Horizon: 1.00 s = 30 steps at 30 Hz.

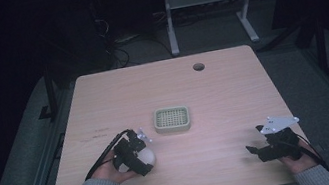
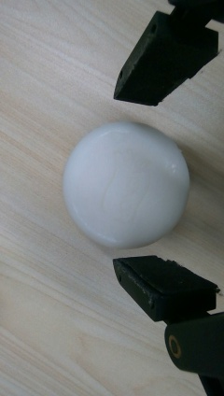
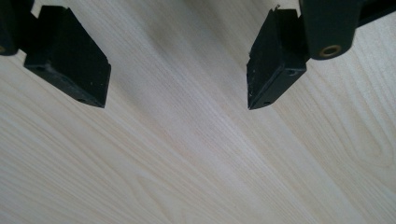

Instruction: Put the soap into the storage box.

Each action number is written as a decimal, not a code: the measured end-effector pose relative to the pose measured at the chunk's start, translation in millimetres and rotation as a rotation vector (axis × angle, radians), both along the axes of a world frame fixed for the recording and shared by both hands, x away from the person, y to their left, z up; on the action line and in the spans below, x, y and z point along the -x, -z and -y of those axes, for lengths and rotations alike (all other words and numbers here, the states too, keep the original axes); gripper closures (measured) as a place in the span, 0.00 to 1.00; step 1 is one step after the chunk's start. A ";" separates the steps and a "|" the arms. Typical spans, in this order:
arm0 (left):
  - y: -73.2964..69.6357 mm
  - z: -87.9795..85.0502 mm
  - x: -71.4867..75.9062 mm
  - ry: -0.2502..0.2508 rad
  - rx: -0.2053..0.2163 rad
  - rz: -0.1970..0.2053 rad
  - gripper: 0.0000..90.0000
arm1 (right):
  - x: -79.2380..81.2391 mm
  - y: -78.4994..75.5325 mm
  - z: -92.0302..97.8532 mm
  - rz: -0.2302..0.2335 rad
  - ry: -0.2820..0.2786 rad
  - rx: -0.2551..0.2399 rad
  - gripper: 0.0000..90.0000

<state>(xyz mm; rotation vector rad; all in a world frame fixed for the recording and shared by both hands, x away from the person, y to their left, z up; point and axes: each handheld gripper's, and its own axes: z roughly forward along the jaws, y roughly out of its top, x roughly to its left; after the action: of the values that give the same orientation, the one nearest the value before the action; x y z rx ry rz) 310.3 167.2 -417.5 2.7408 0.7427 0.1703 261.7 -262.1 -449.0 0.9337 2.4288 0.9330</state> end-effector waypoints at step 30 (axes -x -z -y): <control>12.8 4.8 -11.2 -0.007 -0.027 -0.062 0.18 | 0.5 -1.1 -1.3 0.006 -0.008 -0.001 0.24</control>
<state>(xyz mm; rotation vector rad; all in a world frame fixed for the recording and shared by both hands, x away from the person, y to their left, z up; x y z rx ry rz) 321.5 162.4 -430.2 2.7809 0.7722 0.0979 261.2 -260.7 -447.8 0.9209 2.4296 0.9389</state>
